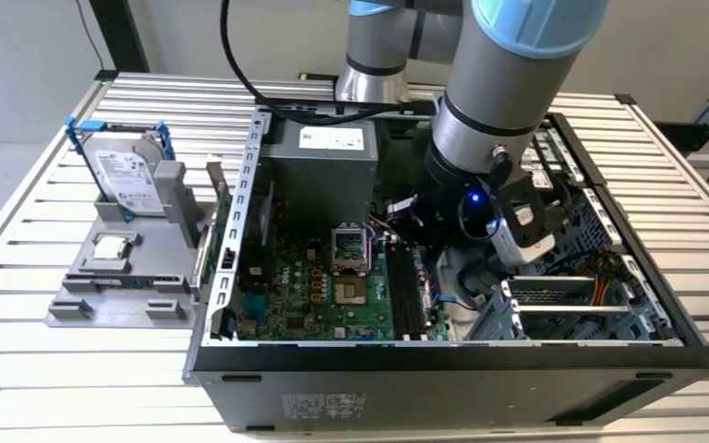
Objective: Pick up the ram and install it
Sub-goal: 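Insert the ram into the slot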
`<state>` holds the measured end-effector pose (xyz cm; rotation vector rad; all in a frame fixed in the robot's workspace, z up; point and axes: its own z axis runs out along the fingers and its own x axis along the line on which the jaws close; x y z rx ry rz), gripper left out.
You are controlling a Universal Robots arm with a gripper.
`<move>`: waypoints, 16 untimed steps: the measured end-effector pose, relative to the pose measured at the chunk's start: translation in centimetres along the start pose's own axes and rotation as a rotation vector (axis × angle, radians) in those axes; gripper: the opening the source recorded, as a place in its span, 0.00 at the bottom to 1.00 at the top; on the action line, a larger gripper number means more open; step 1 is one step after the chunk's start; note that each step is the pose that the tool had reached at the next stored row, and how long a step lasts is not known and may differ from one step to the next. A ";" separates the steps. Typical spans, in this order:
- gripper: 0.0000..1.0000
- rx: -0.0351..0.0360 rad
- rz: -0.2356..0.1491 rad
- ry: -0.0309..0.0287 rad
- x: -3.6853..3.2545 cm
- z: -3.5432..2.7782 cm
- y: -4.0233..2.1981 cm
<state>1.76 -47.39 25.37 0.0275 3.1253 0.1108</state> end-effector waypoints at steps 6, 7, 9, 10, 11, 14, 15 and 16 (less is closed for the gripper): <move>0.00 0.0000 0.000 0.0000 0.01 0.73 -0.25; 0.00 0.0001 0.000 0.0000 0.01 0.86 -0.27; 0.00 0.0002 0.000 0.0000 0.01 1.07 -0.37; 0.00 0.0000 -0.001 0.0000 0.01 1.19 -0.41; 0.00 0.0000 -0.001 0.0000 0.02 1.30 -0.45; 0.00 0.0001 -0.001 0.0001 0.03 1.48 -0.64; 0.00 0.0001 -0.001 0.0001 0.04 1.52 -0.71; 0.00 0.0001 -0.002 0.0001 0.06 1.56 -0.77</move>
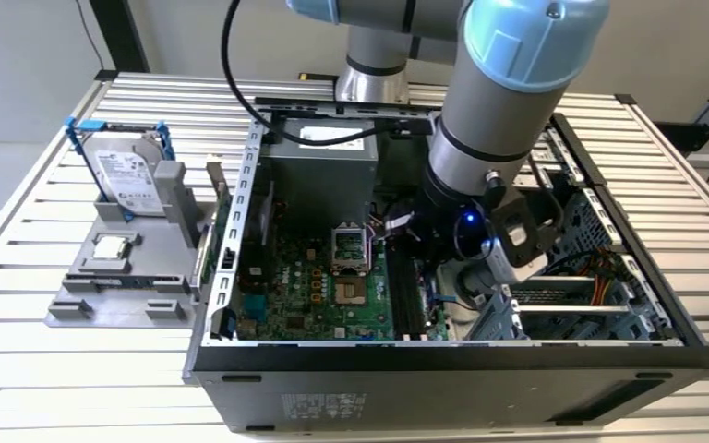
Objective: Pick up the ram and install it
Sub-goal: 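Insert the ram into the slot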
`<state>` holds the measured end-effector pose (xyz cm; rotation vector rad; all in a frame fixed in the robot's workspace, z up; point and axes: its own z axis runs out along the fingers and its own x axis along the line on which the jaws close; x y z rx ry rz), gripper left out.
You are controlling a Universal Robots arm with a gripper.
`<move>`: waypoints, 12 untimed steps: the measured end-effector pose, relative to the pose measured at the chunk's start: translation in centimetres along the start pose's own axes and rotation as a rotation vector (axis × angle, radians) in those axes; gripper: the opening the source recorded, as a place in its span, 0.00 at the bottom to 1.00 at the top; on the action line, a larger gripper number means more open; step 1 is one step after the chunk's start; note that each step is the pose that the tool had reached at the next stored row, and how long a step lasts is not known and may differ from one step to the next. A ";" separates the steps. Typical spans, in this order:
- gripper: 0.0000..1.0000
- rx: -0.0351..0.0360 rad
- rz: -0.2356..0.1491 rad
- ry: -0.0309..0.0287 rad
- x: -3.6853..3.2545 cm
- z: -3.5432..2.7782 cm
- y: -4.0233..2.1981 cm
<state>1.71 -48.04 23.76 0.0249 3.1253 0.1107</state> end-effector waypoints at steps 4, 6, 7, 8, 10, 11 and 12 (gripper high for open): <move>0.00 0.0013 -0.003 0.0003 0.12 0.25 -0.06; 0.00 0.0035 -0.004 0.0004 0.13 0.32 -0.10; 0.00 0.0041 -0.005 0.0004 0.13 0.36 -0.12; 0.00 0.0047 -0.006 0.0004 0.13 0.43 -0.14; 0.00 0.0060 -0.007 0.0005 0.14 0.58 -0.18; 0.00 0.0070 -0.008 0.0005 0.14 0.68 -0.19; 0.00 0.0082 -0.008 0.0005 0.14 0.78 -0.19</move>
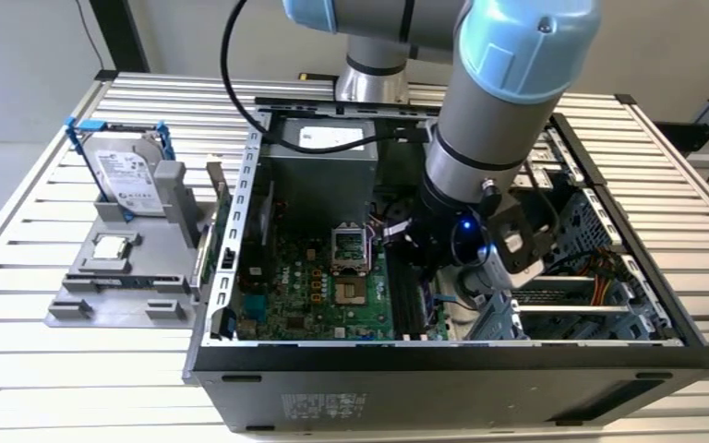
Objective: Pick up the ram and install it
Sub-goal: 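Insert the ram into the slot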
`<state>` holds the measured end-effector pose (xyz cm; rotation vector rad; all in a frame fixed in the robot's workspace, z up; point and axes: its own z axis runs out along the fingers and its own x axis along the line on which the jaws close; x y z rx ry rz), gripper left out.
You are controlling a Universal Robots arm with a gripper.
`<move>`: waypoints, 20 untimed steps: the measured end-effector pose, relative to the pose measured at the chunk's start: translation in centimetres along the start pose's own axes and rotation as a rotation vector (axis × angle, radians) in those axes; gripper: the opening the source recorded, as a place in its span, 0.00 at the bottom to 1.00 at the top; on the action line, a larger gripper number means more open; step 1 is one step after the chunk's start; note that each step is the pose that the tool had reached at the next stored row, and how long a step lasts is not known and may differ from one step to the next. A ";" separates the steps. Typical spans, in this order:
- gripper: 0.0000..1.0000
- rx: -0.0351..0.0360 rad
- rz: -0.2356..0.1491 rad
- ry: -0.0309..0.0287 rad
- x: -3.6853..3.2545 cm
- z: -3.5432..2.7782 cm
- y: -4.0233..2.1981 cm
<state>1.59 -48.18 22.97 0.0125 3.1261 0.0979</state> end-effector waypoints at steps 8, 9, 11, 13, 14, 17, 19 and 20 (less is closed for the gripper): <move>0.00 0.0197 -0.002 0.0015 0.06 0.28 -0.02; 0.00 0.0206 -0.002 0.0016 0.07 0.31 -0.03; 0.00 0.0212 -0.003 0.0015 0.10 0.44 -0.02; 0.00 0.0213 -0.003 0.0015 0.11 0.63 0.01; 0.00 0.0214 -0.003 0.0015 0.11 0.73 0.05; 0.00 0.0212 -0.003 0.0017 0.11 0.82 0.20; 0.00 0.0214 -0.003 0.0019 0.12 0.82 0.20; 0.00 0.0214 -0.003 0.0020 0.13 0.82 0.20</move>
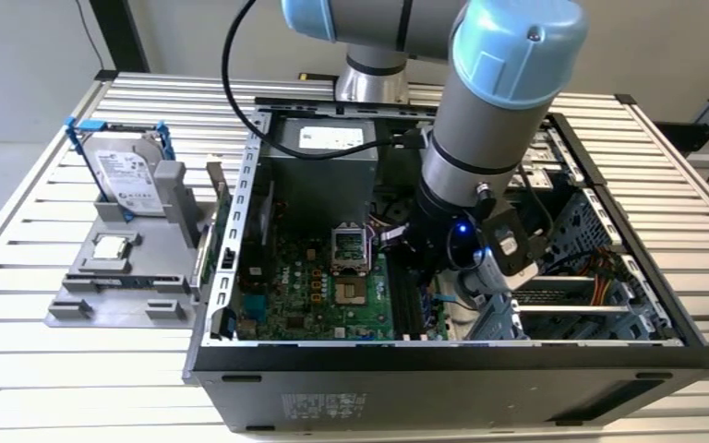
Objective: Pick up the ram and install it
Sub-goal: 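Insert the ram into the slot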
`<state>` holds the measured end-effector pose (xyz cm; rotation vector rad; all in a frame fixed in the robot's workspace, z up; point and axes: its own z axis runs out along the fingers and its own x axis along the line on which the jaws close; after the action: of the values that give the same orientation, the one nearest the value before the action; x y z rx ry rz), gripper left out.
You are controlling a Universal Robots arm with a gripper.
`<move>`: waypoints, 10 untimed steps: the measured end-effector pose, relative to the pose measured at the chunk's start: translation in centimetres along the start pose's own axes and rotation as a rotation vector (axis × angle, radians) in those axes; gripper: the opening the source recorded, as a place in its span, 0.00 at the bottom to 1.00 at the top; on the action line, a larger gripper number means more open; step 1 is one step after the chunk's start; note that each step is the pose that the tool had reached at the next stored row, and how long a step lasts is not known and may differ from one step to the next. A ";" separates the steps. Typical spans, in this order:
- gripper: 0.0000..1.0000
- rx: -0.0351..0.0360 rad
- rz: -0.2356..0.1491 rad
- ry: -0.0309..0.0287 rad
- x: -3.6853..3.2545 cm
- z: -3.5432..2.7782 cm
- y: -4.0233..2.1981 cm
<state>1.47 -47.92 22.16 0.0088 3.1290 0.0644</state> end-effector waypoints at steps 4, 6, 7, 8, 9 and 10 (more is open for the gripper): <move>0.00 0.0001 0.000 0.0001 0.03 0.08 0.00; 0.00 0.0001 0.000 0.0001 0.03 0.19 0.00; 0.00 0.0002 0.000 0.0002 0.04 0.23 -0.01; 0.00 0.0002 0.000 0.0002 0.04 0.27 -0.01; 0.00 0.0003 0.000 0.0002 0.04 0.30 -0.01; 0.00 0.0005 0.000 0.0003 0.04 0.31 -0.01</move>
<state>1.43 -47.92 21.86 0.0088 3.1293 0.0636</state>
